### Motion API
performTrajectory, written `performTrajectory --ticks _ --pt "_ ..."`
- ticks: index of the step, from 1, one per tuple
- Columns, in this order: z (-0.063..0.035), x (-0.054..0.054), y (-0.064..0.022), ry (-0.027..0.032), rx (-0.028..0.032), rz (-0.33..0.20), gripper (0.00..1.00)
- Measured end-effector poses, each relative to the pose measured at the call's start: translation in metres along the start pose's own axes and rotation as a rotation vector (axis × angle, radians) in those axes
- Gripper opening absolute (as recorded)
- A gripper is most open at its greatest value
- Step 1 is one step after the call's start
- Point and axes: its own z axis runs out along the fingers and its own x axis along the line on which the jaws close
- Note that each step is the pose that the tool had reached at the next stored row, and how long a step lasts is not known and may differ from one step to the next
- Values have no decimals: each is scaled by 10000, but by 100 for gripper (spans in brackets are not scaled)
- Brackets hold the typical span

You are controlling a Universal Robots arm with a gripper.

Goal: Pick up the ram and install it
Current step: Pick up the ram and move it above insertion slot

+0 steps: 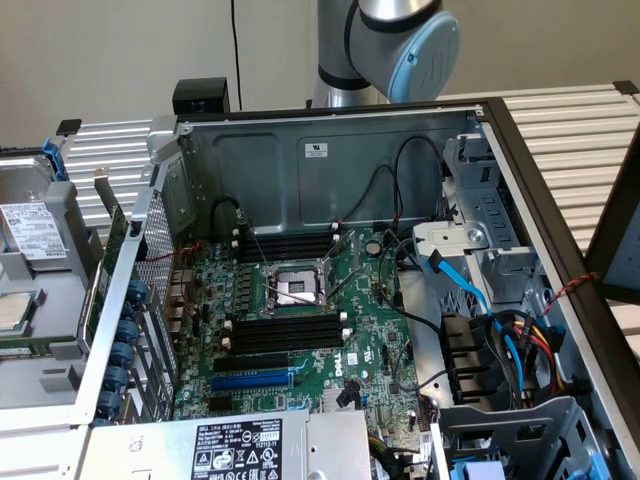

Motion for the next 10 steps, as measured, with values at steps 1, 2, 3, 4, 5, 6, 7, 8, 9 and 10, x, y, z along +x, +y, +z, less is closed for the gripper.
performTrajectory --ticks 1,2,3,4,5,6,7,8,9,10 --pt "0 0 -4 -1 2 1 12" --pt "0 0 -6 0 1 0 12" --pt "1 2 -9 -1 2 0 12" --pt "0 1 -13 0 1 2 12" --pt "0 2 -23 0 0 3 12" --pt "1 0 -35 1 -1 19 12" --pt "1 0 -37 1 -2 28 12" --pt "2 1 -40 3 -4 43 12" --pt "2 2 -41 3 -5 64 12" --pt "2 2 -41 3 -6 74 12"
